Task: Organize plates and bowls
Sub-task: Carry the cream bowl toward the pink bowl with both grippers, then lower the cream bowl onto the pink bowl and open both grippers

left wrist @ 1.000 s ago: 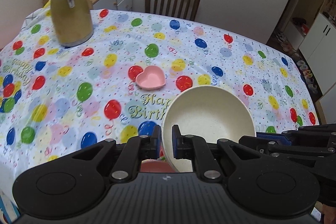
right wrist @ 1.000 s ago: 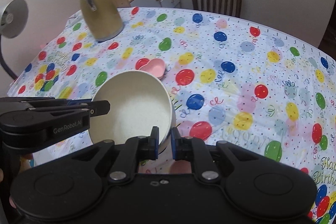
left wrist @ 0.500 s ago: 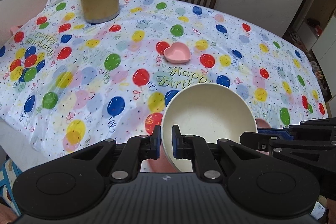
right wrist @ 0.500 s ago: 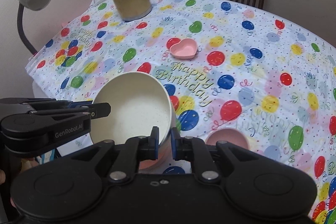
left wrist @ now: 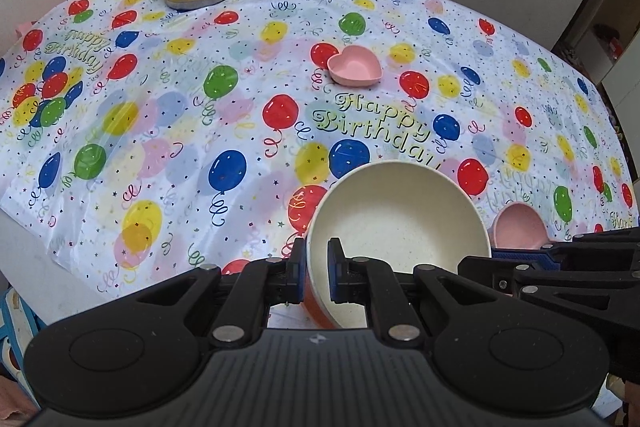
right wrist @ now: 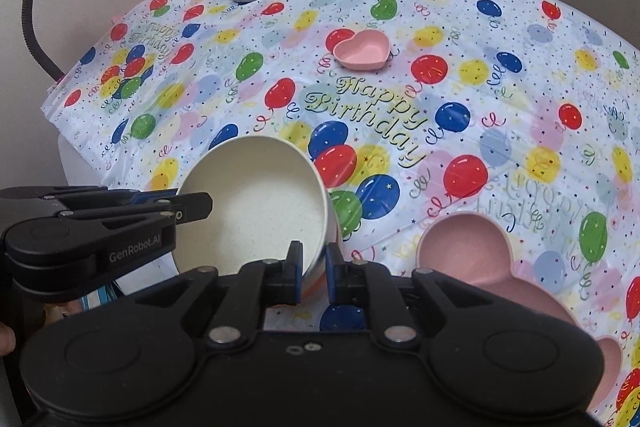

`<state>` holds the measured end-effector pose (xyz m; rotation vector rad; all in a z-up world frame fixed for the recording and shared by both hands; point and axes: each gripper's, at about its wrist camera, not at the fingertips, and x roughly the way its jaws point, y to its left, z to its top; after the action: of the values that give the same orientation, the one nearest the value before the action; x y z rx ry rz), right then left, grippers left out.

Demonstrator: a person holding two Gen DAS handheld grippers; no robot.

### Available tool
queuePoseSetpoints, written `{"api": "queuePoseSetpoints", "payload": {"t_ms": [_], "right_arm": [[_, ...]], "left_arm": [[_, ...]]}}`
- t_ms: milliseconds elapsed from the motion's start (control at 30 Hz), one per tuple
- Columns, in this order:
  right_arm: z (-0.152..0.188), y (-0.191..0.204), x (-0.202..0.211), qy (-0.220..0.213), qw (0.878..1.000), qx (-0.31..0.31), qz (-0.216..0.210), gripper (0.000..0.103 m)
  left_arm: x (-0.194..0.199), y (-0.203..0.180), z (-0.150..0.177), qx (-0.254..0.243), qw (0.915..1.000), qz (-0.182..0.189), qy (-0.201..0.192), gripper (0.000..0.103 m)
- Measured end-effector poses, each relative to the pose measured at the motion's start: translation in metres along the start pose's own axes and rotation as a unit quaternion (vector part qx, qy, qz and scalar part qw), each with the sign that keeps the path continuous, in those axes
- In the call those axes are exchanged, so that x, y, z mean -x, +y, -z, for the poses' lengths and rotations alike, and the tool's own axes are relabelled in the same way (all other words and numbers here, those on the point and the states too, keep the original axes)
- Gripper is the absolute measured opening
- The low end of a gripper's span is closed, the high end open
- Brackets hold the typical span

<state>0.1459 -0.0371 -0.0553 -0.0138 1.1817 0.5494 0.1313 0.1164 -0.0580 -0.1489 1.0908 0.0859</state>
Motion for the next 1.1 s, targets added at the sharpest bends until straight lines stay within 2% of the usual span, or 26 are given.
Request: {"api": "queuePoseSetpoints", "payload": {"t_ms": [600, 1100], "right_arm": [[-0.003, -0.004, -0.018, 0.03, 1.0, -0.007, -0.006, 0.011], [-0.006, -0.005, -0.011, 0.021, 1.0, -0.004, -0.007, 0.012]], "left_arm": [[-0.019, 0.004, 0.0, 0.0, 0.9997, -0.002, 0.024, 0.01], [-0.012, 0.007, -0.002, 0.005, 0.9998, -0.015, 0.009, 0.011]]}}
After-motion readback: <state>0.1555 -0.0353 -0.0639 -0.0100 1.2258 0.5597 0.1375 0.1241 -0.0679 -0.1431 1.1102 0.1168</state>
